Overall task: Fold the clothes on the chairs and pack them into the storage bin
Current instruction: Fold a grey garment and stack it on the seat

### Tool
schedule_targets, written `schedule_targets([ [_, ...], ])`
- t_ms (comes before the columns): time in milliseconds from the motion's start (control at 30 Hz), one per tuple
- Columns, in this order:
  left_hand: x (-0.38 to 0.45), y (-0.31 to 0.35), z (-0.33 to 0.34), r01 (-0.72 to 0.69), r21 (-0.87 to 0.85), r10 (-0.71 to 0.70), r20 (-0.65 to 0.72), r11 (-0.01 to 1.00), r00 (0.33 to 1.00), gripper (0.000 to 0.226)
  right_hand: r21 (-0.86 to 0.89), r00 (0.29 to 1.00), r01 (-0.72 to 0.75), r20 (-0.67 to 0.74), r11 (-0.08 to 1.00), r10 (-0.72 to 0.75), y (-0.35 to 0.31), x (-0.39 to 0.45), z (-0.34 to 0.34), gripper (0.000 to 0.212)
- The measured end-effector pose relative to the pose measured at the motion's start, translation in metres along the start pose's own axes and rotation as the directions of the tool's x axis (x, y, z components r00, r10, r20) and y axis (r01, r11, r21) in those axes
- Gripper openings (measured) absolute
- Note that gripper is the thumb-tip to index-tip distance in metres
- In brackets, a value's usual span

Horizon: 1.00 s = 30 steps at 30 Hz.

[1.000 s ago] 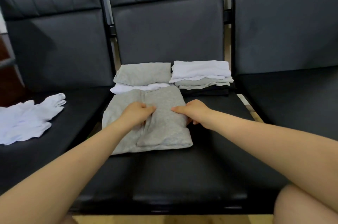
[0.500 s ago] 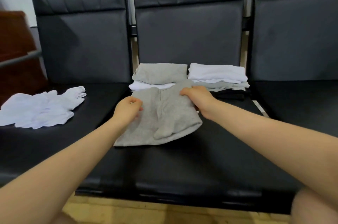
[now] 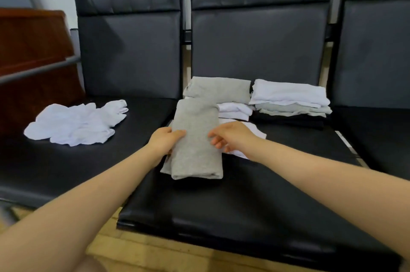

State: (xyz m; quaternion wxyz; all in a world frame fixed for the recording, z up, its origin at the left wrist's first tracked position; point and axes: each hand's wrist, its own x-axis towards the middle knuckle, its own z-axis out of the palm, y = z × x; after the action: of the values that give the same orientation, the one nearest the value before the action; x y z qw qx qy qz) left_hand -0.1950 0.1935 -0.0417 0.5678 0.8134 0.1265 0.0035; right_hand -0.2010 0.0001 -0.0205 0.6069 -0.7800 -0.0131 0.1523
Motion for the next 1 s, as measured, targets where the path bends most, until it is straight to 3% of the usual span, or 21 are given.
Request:
schedule_targets([
  [200,0.001,0.006,0.01,-0.126,0.39,0.194,-0.141,0.912,0.971,0.024,-0.183,0.987,0.117,-0.089,0.976,-0.135,0.028,0.007,-0.006,0.008],
  [267,0.001,0.008,0.012,-0.096,0.335,0.142,-0.115,0.937,0.983,0.025,-0.212,0.984,0.126,-0.094,0.969,-0.149,0.029,0.007,-0.002,0.009],
  [433,0.001,0.012,0.009,0.104,0.031,-0.1,-0.107,0.994,0.989,0.061,-0.382,0.969,0.15,-0.128,0.912,-0.213,0.039,0.009,0.001,0.053],
  [567,-0.005,0.015,0.001,0.215,0.054,-0.213,-0.037,0.975,0.976,0.071,-0.53,0.941,0.215,-0.113,0.82,-0.32,0.044,0.011,-0.003,0.041],
  [700,-0.011,0.014,0.002,0.204,0.091,-0.204,-0.008,0.975,0.979,0.06,-0.577,0.941,0.216,-0.093,0.788,-0.325,0.042,0.014,-0.009,0.033],
  [833,-0.015,0.013,0.009,0.136,-0.12,-0.138,-0.005,0.983,0.99,0.04,-0.51,0.944,0.236,-0.08,0.827,-0.319,0.042,0.015,-0.01,0.039],
  [933,-0.02,0.017,0.014,0.162,-0.288,-0.172,-0.009,0.944,0.985,0.044,-0.381,0.957,0.231,-0.077,0.895,-0.28,0.041,0.01,-0.004,0.045],
  [1000,-0.022,0.02,0.016,0.193,-0.335,-0.204,0.003,0.922,0.979,0.047,-0.259,0.972,0.209,-0.052,0.943,-0.23,0.039,0.006,0.001,0.039],
])
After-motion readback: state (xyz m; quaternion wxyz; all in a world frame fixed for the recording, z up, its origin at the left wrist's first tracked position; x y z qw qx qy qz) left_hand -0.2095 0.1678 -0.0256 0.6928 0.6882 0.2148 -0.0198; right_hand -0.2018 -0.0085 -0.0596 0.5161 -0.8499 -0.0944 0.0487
